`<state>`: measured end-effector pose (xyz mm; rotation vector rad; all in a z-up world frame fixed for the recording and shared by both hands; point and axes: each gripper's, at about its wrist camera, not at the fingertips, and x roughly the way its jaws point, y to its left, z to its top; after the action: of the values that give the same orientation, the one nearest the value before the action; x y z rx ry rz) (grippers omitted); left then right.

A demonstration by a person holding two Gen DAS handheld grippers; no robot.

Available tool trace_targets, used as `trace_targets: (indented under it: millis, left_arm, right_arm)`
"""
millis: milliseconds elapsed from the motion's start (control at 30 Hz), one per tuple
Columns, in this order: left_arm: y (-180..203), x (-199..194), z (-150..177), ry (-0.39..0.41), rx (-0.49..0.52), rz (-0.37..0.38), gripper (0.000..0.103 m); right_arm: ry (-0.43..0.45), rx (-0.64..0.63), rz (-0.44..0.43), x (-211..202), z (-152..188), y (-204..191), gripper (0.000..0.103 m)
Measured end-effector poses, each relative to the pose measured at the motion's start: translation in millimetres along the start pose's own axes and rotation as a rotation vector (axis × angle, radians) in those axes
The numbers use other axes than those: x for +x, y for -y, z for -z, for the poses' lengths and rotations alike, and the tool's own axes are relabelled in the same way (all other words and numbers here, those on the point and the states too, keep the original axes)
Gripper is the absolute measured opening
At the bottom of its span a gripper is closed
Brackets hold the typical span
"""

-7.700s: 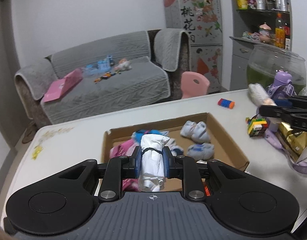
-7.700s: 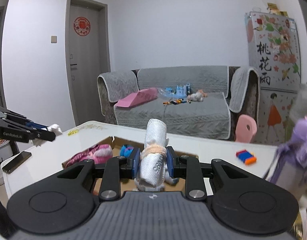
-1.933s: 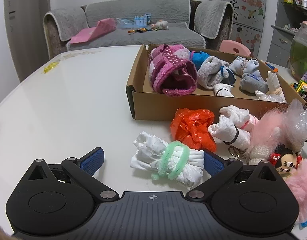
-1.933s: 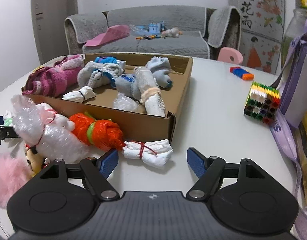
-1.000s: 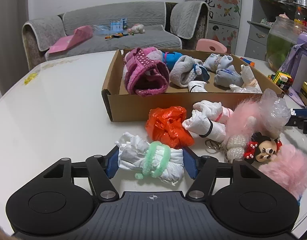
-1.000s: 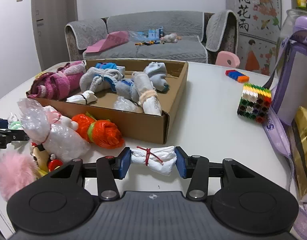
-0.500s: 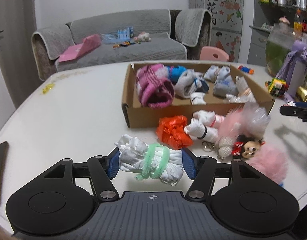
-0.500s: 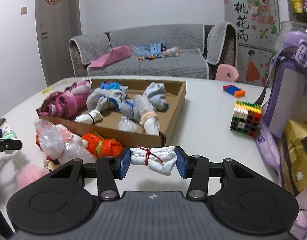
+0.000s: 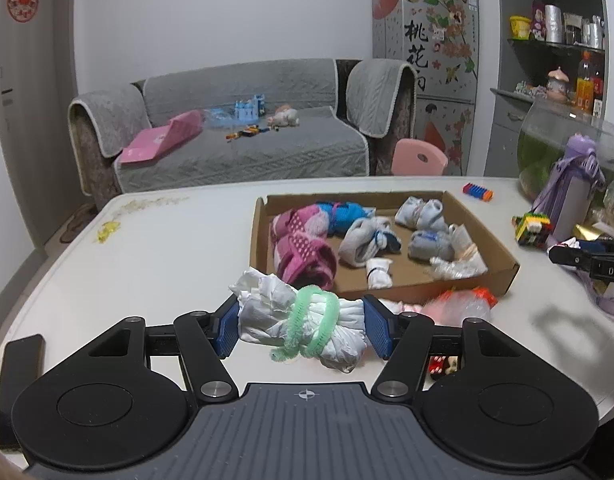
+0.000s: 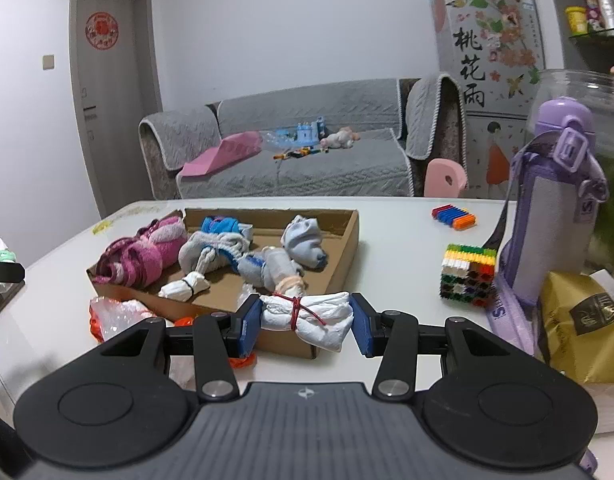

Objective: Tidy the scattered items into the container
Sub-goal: 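Carry both white sock bundles into the box and open both grippers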

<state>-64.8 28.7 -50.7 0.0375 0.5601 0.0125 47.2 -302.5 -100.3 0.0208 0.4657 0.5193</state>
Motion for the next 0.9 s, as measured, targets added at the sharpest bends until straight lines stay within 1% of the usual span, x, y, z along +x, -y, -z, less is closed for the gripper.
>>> trace_targets:
  millis: [133, 367, 500, 600, 667, 733, 833, 900]
  left_arm:
    - [6, 7, -9, 0.008, 0.016, 0.007, 0.067]
    - [22, 34, -36, 0.020, 0.036, 0.050, 0.067]
    - [25, 48, -55, 0.042, 0.042, 0.070, 0.068]
    - [20, 63, -75, 0.059, 0.035, 0.067, 0.068]
    - [13, 75, -88, 0.067, 0.019, 0.064, 0.068]
    - [6, 94, -101, 0.059, -0.001, 0.063, 0.068]
    - [-4, 125, -117, 0.020, -0.022, 0.073, 0.068]
    - [-6, 150, -127, -0.012, -0.009, 0.066, 0.068]
  right_arm:
    - [0.019, 0.003, -0.003, -3, -5, 1, 0.043]
    - [0.044, -0.004, -0.002, 0, -19, 3, 0.043]
    - [0.068, -0.023, 0.010, 4, -37, 5, 0.043]
    - [0.086, -0.026, -0.001, 11, -55, 7, 0.043]
    - [0.094, -0.046, -0.003, 19, -69, 5, 0.043]
    - [0.101, -0.062, -0.016, 31, -81, 3, 0.043]
    - [0.096, -0.093, -0.038, 56, -95, -3, 0.043]
    - [0.075, -0.118, -0.061, 79, -102, -8, 0.043]
